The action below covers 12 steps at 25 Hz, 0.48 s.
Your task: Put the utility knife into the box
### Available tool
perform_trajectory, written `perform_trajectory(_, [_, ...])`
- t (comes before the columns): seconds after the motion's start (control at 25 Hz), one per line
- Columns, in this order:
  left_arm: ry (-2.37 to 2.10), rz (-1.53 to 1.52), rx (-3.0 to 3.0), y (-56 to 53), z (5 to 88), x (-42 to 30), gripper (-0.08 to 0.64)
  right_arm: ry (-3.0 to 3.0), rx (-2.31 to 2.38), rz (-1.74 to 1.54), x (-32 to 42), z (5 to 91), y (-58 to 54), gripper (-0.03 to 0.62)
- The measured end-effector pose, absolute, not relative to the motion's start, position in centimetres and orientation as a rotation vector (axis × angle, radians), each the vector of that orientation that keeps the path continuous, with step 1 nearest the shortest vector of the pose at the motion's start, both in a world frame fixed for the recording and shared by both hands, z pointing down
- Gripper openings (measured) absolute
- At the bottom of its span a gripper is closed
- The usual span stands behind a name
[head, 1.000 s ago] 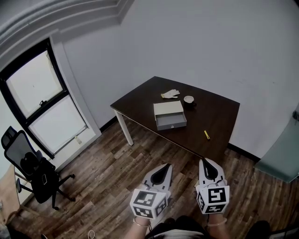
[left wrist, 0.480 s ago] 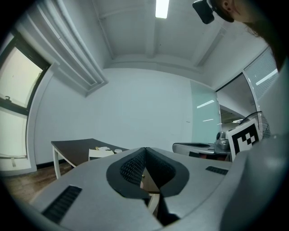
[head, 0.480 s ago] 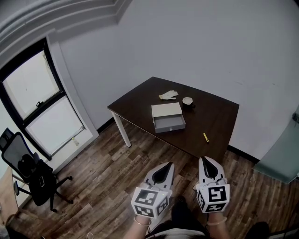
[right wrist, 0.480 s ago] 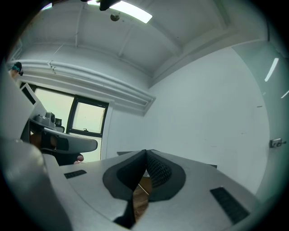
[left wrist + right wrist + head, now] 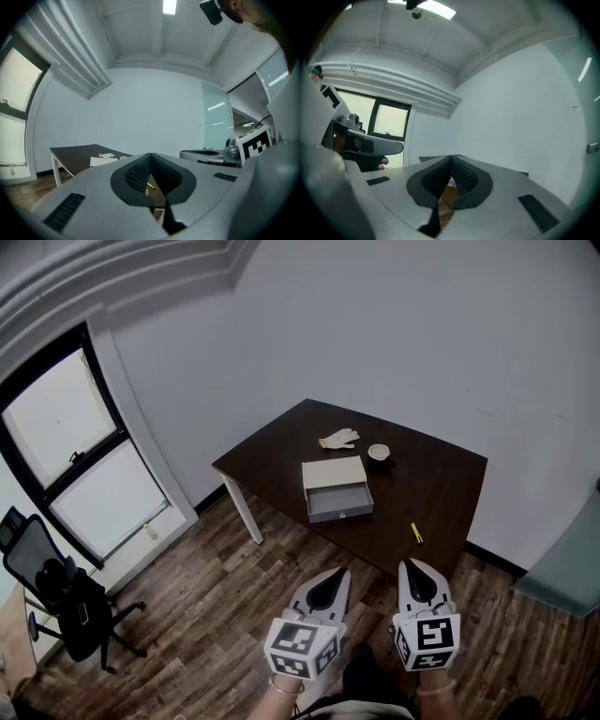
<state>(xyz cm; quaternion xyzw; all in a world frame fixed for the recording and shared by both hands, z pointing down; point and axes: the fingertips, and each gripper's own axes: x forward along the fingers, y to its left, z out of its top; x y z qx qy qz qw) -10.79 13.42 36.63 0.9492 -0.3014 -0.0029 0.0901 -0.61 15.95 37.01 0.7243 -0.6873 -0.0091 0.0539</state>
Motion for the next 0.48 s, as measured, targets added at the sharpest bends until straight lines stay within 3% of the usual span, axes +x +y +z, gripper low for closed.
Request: perform_trajectory(0.48, [-0.886,0.014,2.812,5.2,37.4,-3.6,0.017,-2.075,2.187,0.004,6.5,38.2,7.8,0.009])
